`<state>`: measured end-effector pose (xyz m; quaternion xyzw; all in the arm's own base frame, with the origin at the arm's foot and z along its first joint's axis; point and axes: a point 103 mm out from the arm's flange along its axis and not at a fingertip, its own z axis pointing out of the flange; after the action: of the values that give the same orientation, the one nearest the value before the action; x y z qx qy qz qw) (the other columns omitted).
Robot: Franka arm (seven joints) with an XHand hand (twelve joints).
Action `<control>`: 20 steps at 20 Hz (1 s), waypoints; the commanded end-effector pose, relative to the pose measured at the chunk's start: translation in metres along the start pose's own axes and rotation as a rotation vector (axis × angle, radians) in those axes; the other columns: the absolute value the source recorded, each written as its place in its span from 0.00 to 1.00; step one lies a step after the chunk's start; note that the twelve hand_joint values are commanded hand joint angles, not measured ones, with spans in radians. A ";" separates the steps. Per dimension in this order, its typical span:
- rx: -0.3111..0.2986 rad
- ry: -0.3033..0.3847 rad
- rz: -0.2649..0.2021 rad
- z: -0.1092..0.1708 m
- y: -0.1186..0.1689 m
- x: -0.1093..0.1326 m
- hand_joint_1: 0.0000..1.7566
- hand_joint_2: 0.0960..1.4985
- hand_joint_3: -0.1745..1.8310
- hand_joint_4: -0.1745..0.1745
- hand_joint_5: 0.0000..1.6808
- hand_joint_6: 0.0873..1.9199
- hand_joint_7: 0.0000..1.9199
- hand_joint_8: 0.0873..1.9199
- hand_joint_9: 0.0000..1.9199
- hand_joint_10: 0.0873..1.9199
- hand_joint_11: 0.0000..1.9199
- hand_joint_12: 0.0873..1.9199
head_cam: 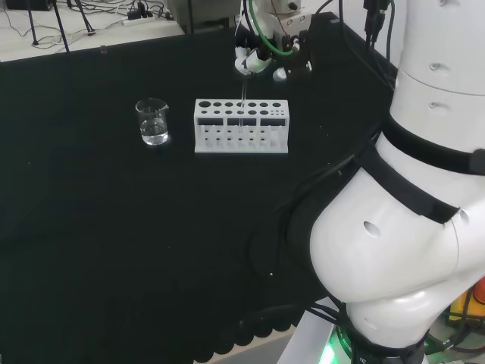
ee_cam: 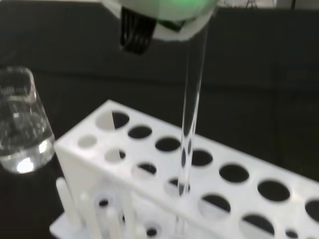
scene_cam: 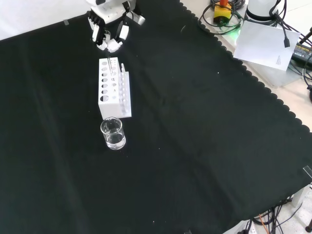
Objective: Take the glass rod from the white test tube rack.
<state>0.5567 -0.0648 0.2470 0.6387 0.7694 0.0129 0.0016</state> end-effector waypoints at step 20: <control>-0.135 -0.113 -0.011 -0.177 -0.031 0.052 0.70 0.29 0.53 0.00 0.80 0.30 0.88 0.32 0.93 0.28 0.86 0.41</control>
<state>0.5232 -0.0237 0.4001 0.6302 0.7715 0.0296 0.0822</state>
